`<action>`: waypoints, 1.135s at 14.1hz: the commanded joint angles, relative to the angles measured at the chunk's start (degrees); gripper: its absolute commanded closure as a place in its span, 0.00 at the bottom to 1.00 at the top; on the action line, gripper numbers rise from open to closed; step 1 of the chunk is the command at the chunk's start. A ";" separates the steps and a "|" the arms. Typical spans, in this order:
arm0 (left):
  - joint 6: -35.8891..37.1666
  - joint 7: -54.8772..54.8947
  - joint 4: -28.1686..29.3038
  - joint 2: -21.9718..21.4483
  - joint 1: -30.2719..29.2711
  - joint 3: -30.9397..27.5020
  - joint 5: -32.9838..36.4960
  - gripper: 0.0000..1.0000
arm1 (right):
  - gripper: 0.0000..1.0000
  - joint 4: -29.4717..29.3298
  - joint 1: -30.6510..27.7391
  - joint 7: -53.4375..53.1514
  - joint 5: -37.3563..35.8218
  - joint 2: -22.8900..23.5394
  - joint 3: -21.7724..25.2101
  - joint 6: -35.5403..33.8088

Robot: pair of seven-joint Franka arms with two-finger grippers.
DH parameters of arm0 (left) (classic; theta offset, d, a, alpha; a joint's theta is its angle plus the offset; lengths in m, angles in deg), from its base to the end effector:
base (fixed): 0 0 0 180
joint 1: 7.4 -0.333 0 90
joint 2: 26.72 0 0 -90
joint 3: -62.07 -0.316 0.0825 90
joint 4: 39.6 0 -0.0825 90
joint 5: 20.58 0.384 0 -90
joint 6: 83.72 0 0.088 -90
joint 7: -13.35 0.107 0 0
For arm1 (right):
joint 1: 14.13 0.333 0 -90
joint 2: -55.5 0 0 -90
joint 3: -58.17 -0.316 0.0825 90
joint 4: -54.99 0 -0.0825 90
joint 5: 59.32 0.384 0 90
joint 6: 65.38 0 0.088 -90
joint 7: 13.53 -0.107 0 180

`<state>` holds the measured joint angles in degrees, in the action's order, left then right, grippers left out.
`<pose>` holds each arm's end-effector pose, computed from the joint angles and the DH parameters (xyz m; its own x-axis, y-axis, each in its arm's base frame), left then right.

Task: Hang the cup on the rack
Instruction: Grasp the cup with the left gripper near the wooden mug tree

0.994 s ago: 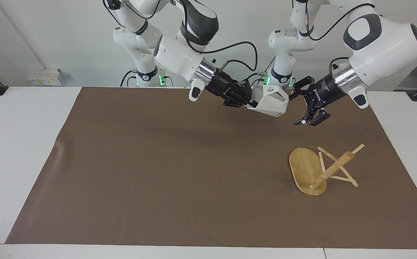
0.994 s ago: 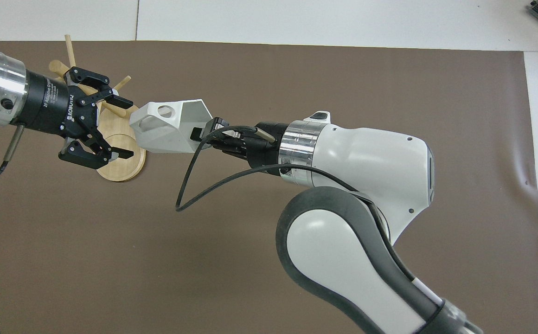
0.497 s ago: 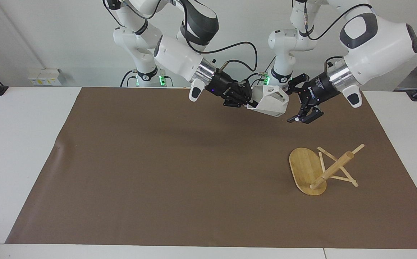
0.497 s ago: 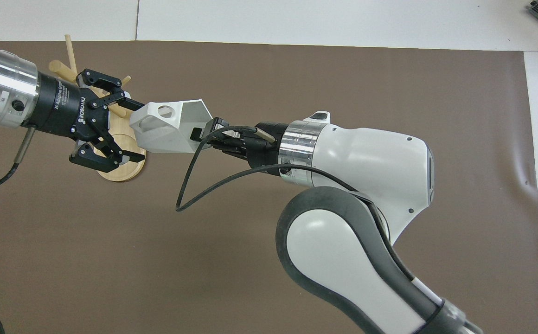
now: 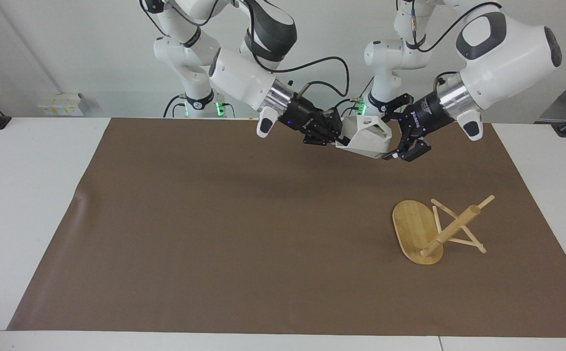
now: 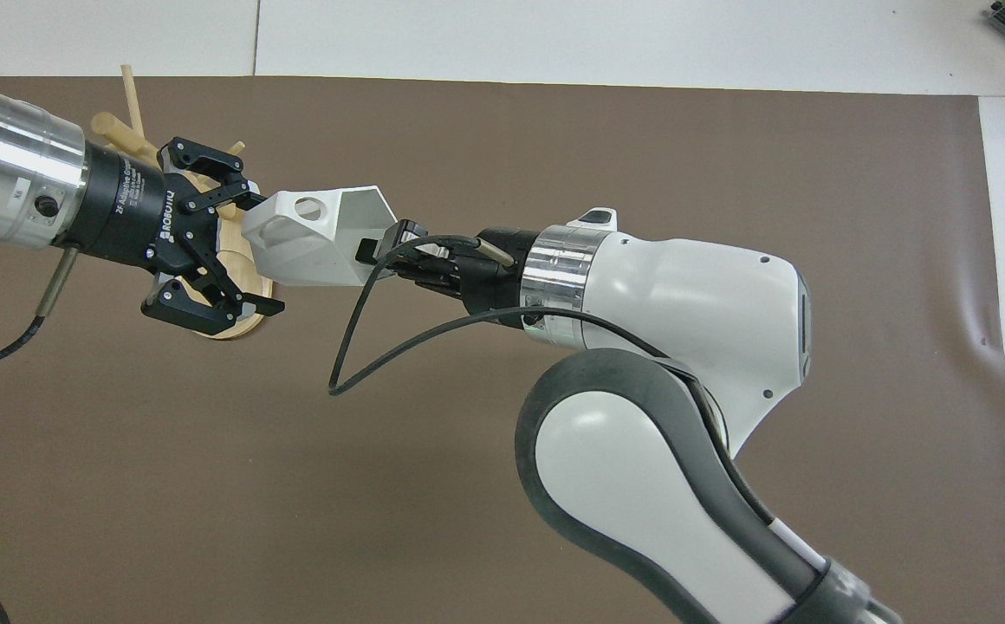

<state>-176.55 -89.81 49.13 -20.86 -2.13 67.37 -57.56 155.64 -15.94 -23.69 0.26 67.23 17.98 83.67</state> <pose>0.5691 -0.1661 0.6022 -0.1293 0.8029 -0.5820 0.9837 0.0297 -0.1776 0.5437 0.3643 0.5402 0.9535 -0.3007 -0.0191 -0.1577 -0.4442 -0.8819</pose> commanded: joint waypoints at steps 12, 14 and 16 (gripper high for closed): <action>-1.39 -0.90 3.65 -3.14 1.76 -0.46 -1.08 0.84 | 1.00 0.69 -0.39 -0.03 0.79 -0.13 -0.77 0.80; -2.01 -0.82 3.65 -3.75 1.50 -0.46 -0.99 1.00 | 1.00 0.69 -0.39 -0.12 0.79 -0.13 -0.77 0.80; -2.27 -0.73 3.65 -3.93 1.15 -0.46 -0.99 1.00 | 1.00 0.69 -0.39 -0.29 0.79 -0.13 -0.77 0.72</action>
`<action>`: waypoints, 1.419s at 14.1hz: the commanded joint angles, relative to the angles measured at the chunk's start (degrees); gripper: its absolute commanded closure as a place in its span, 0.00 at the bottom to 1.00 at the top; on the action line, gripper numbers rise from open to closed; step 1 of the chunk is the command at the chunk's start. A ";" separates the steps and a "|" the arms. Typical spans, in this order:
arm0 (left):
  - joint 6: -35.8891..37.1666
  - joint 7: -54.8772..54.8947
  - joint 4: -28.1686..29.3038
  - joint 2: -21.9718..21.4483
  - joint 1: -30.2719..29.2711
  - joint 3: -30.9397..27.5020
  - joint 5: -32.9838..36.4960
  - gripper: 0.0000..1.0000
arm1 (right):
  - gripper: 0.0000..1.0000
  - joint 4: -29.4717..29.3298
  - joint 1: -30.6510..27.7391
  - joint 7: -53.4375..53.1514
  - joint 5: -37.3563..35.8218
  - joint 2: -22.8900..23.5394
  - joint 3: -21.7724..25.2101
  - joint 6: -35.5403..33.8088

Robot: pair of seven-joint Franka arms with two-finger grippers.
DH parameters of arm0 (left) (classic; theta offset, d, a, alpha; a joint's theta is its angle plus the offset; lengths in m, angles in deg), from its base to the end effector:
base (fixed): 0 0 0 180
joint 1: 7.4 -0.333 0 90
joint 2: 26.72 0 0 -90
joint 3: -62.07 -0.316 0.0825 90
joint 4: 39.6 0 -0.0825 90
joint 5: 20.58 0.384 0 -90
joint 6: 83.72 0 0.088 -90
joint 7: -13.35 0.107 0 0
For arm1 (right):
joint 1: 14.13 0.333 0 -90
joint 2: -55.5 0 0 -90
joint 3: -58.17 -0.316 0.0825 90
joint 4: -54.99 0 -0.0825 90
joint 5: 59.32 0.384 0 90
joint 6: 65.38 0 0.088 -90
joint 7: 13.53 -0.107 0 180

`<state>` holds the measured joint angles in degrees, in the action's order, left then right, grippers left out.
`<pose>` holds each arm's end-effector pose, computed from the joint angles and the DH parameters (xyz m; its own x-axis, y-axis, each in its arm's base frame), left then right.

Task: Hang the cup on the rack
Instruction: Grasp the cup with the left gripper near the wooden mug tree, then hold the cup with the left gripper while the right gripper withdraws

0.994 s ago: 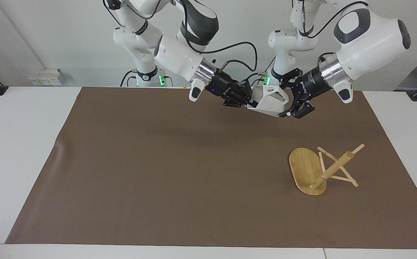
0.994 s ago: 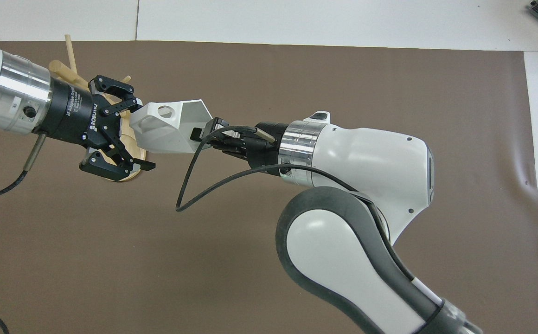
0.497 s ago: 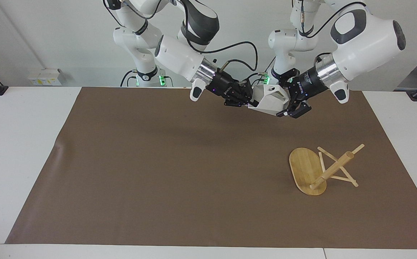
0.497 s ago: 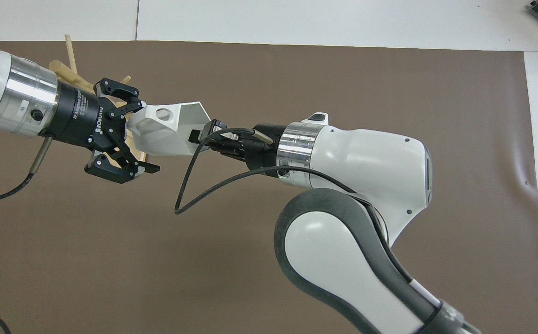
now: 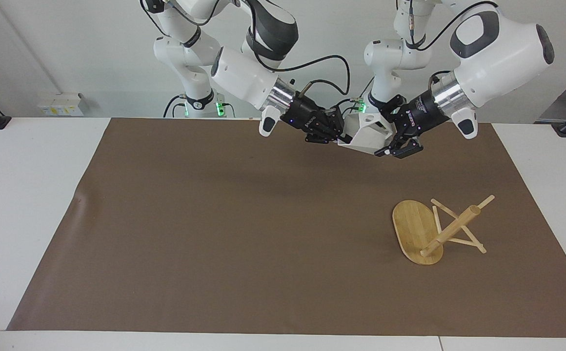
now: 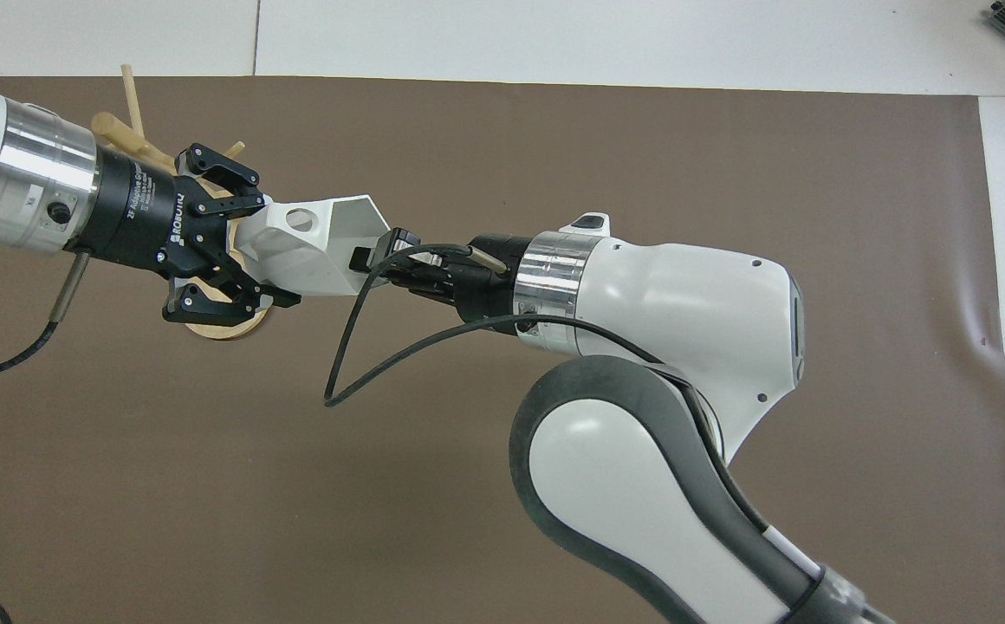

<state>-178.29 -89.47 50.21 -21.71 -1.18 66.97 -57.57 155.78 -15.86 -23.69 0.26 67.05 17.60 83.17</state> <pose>0.5663 -0.1702 0.6038 -0.1186 0.8017 -0.5859 0.9875 0.0333 -0.1542 0.5391 0.3692 0.5406 0.9581 -0.2856 -0.0218 -0.1533 -0.4470 -0.8813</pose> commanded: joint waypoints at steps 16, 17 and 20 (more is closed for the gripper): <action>-20.12 -12.48 15.39 -7.03 -1.03 -0.59 -0.72 1.00 | 0.00 1.69 -0.47 -2.67 -0.26 -0.29 0.04 1.39; -21.26 -13.88 15.92 -6.77 -1.03 -0.59 -0.72 1.00 | 0.00 2.30 -0.56 -2.67 -2.00 -0.38 0.39 1.48; -26.18 -19.51 18.46 -6.24 -1.12 -0.59 -0.37 1.00 | 0.00 3.62 -0.65 -2.58 -9.38 -0.56 2.76 1.65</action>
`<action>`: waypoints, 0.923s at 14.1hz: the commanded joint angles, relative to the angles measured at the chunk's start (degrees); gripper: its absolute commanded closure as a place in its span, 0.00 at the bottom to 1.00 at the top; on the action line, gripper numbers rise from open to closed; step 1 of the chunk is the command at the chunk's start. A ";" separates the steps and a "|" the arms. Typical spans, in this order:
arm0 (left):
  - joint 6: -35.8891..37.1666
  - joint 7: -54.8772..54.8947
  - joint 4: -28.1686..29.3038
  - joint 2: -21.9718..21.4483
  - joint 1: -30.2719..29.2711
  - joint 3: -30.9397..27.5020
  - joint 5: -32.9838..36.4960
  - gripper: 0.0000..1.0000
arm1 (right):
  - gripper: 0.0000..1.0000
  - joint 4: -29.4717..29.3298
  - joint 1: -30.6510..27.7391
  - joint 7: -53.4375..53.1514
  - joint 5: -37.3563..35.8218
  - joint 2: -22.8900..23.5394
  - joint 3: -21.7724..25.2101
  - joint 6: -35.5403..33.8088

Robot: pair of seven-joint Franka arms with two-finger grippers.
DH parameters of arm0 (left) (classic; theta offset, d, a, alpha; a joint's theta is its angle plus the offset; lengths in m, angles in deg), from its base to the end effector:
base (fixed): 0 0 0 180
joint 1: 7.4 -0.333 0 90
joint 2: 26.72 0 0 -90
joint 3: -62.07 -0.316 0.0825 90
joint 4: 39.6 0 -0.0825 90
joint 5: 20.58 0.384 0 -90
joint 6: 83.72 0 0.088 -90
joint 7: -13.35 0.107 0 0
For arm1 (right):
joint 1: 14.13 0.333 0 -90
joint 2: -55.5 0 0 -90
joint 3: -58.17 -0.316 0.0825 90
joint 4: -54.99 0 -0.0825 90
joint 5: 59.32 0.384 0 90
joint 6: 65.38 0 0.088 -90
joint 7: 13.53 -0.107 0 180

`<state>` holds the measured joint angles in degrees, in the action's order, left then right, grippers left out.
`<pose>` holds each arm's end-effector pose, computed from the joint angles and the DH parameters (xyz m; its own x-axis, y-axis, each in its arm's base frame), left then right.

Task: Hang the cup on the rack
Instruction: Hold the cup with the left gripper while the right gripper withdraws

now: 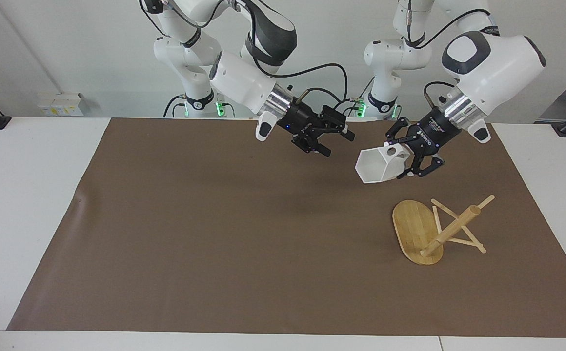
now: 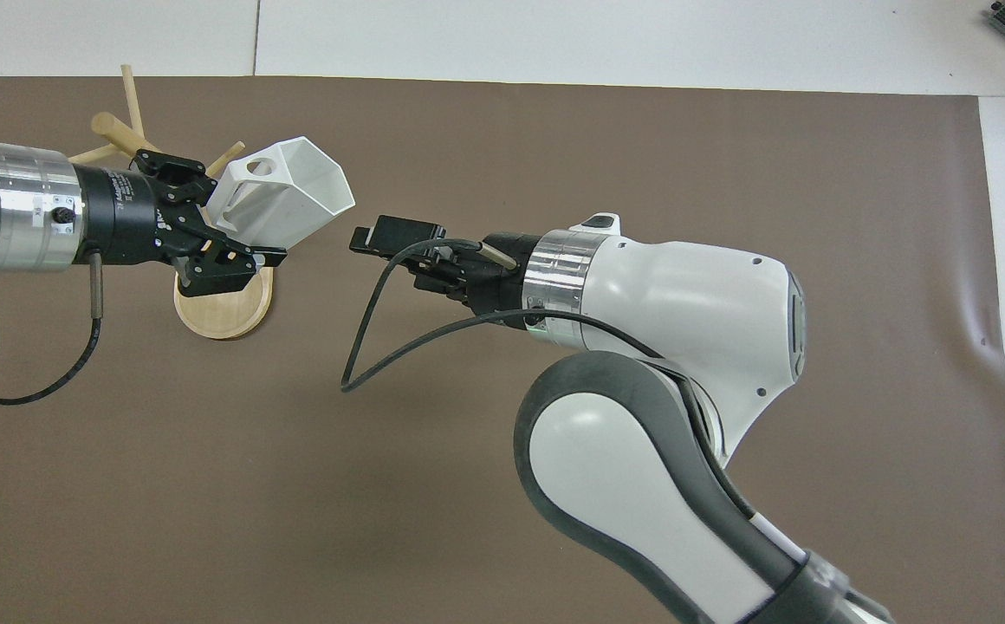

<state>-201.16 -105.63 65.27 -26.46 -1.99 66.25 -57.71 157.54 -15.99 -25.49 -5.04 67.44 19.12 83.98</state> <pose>0.5741 -0.1302 0.5529 -0.4973 0.6545 -0.5695 0.8513 0.4946 -0.1749 0.5482 0.3543 0.5215 0.9524 -0.3049 0.0083 -0.1573 -0.5142 -0.8431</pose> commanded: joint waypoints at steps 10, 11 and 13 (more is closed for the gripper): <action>-11.50 -14.87 9.65 -0.70 -2.41 -0.14 0.13 1.00 | 0.00 2.56 -0.60 0.19 -47.57 -2.97 12.76 -14.77; -11.76 -15.14 9.66 -0.61 -2.42 -0.05 0.13 1.00 | 0.00 2.56 -0.69 0.80 -49.95 -3.59 14.16 -17.32; -13.86 -16.63 10.36 0.00 -2.42 -0.05 0.13 1.00 | 0.00 2.48 -0.69 7.18 -51.73 -4.29 18.02 -22.15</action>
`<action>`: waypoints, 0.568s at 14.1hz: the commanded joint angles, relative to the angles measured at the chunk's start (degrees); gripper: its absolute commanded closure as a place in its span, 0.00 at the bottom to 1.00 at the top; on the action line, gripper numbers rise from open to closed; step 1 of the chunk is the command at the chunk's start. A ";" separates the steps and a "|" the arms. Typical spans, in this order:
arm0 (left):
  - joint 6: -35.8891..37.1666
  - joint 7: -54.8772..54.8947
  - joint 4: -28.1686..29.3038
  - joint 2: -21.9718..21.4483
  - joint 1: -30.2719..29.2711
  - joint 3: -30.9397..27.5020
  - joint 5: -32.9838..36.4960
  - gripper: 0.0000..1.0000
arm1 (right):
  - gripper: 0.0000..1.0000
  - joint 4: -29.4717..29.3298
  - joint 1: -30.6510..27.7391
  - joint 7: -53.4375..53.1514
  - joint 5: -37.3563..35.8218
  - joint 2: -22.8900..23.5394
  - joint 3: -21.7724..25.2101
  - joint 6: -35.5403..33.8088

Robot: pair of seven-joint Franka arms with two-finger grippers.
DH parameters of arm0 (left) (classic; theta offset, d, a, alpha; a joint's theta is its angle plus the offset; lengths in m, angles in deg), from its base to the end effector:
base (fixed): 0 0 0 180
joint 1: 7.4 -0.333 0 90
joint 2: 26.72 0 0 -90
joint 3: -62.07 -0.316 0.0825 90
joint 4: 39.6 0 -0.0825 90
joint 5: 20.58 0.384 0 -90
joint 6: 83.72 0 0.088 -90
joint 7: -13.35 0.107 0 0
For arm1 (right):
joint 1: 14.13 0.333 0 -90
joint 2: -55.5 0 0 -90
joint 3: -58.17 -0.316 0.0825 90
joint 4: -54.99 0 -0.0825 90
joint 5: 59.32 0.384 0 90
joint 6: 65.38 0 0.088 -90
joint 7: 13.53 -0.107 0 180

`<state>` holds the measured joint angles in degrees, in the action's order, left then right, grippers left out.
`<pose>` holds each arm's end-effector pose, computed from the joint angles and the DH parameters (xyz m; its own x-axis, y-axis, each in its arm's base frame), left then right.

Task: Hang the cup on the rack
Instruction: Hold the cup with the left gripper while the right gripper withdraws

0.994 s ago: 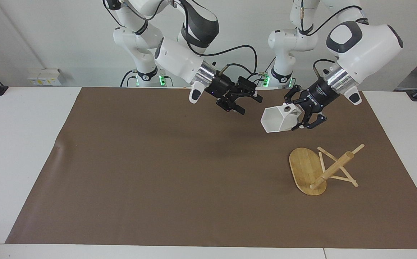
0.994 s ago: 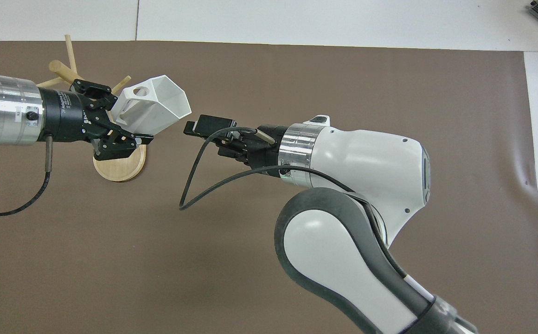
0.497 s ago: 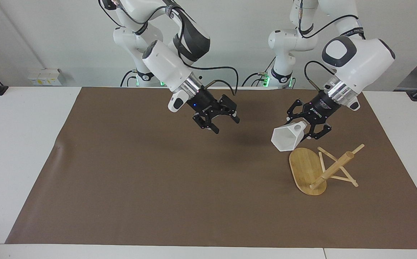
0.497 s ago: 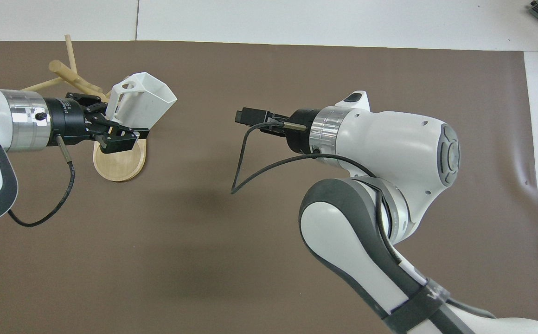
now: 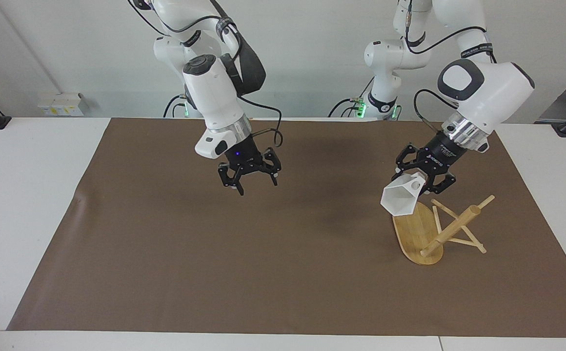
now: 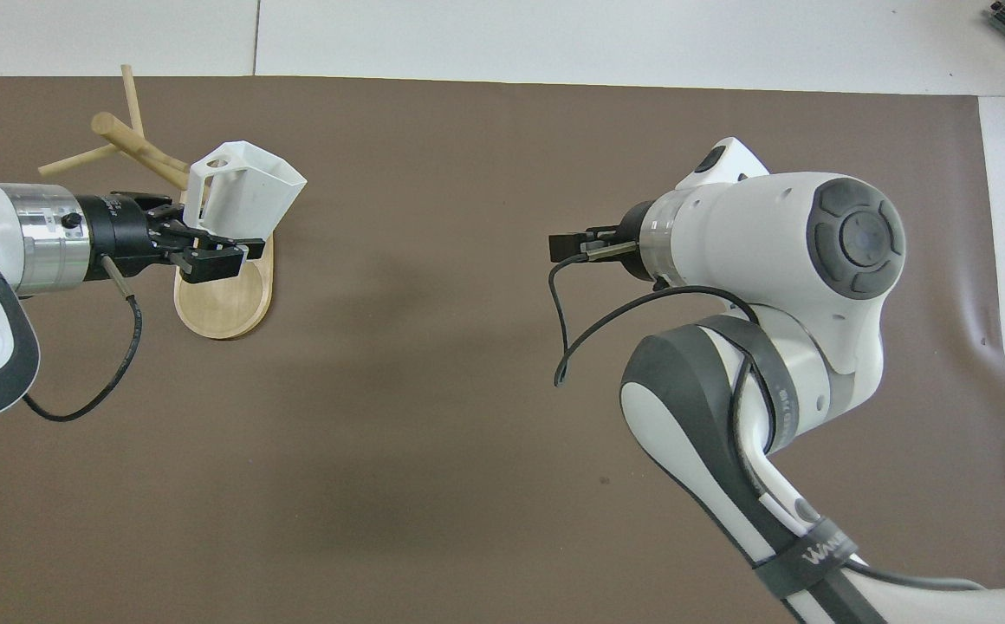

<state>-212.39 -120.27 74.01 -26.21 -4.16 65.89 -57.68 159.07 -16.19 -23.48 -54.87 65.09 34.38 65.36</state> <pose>0.5774 -0.0888 0.4905 -0.7654 0.4143 -0.4924 0.5907 0.7561 -0.2820 0.5916 0.2233 0.4845 0.9551 0.1160 0.2726 0.1712 -0.9671 -0.1883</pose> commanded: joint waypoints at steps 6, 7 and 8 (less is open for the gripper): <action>-4.92 -6.11 1.97 0.72 -0.17 0.32 0.79 1.00 | 0.00 0.95 -0.49 16.90 -2.00 -3.52 15.77 -13.48; -5.27 -7.26 2.06 1.15 -0.16 0.32 1.67 1.00 | 0.00 0.95 -0.49 16.64 -1.99 -3.87 17.01 -14.63; -5.53 -8.49 2.06 1.33 -0.25 0.32 2.37 1.00 | 0.00 0.86 -0.49 16.46 -1.99 -4.31 18.24 -16.29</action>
<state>-216.01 -125.99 75.10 -24.87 -4.16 65.90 -56.89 159.05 -16.78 -6.80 -56.10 62.64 51.31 51.45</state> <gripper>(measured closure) 0.282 0.000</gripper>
